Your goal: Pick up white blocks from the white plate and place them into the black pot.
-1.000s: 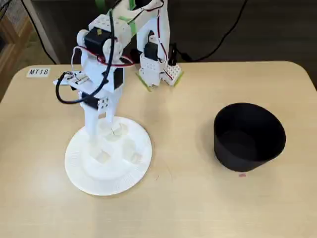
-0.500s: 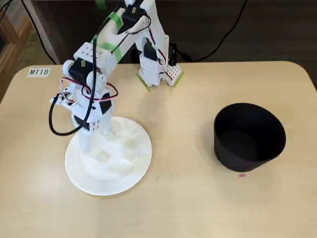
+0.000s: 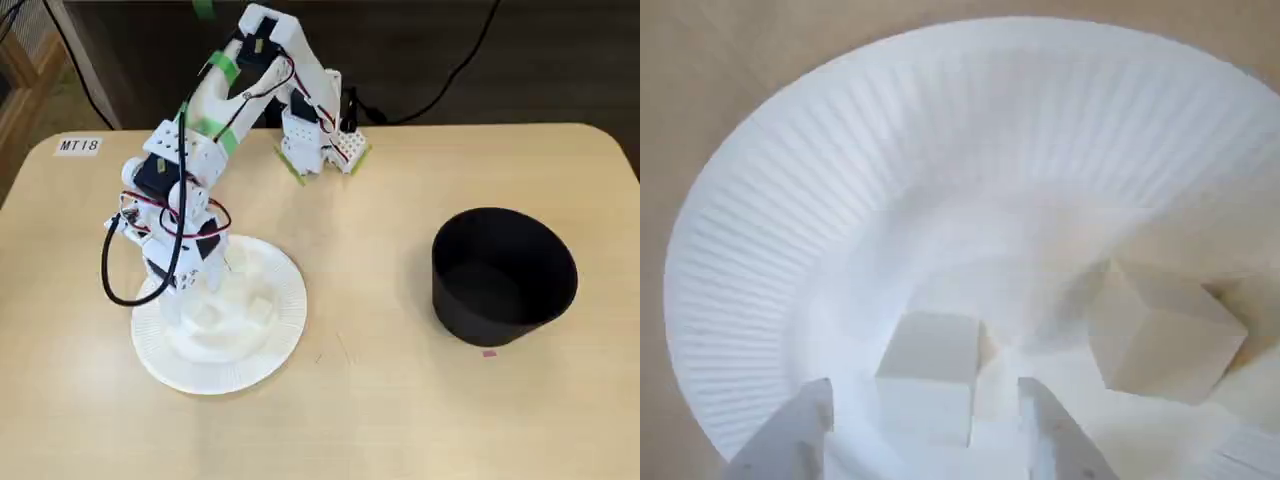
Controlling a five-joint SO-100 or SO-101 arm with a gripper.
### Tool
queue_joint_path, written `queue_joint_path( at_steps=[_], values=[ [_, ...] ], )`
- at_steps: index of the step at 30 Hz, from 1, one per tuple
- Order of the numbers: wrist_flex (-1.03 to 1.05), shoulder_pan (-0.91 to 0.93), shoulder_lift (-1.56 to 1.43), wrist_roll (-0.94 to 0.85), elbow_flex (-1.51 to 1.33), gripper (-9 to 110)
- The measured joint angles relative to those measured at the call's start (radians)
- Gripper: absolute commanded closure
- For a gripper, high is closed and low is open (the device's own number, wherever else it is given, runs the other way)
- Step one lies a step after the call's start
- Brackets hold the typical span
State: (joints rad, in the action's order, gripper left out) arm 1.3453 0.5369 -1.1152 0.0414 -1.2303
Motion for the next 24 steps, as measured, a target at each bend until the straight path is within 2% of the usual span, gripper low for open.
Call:
queue_joint_path(
  at_steps=[3, 7, 17, 24],
  values=[
    [-0.026, 0.000, 0.018, 0.015, 0.000, 84],
    [-0.063, 0.000, 0.038, 0.052, 0.000, 104],
    [-0.028, 0.005, 0.087, 0.066, 0.135, 104],
    [0.109, -0.126, -0.008, 0.084, 0.462, 104]
  ],
)
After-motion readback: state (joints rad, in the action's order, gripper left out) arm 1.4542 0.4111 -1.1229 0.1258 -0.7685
